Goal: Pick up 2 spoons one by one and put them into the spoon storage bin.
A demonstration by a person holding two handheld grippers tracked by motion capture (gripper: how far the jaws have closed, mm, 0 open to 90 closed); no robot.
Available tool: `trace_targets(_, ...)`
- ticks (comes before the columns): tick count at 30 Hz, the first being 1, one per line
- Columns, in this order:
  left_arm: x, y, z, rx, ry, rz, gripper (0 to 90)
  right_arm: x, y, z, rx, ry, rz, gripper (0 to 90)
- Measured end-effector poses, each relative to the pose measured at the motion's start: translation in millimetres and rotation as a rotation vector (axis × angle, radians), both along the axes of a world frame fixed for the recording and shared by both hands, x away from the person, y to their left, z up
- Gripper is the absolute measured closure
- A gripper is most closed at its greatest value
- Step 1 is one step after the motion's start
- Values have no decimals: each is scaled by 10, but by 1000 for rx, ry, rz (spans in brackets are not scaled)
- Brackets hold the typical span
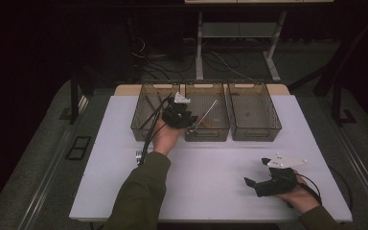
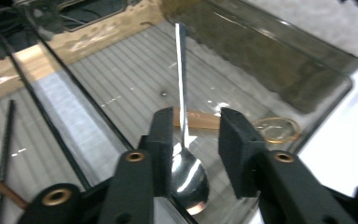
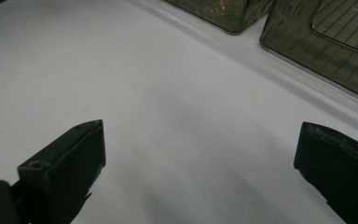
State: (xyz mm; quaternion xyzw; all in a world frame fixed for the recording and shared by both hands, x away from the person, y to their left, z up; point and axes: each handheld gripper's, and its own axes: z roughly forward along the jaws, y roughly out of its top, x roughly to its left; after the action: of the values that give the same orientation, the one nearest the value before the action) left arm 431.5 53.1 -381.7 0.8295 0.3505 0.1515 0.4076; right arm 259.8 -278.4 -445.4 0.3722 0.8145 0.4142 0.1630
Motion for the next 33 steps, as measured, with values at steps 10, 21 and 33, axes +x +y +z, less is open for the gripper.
trace_targets(10,-169,148,88,-12,-30,-61,474,2,3,-3,-5,0,-2,22)
trace_targets(21,-457,313,109,-27,-31,-92,391,4,5,-4,-7,2,-4,22)
trace_targets(33,-816,620,-23,-12,-12,-99,642,2,5,-2,-5,0,-6,22)
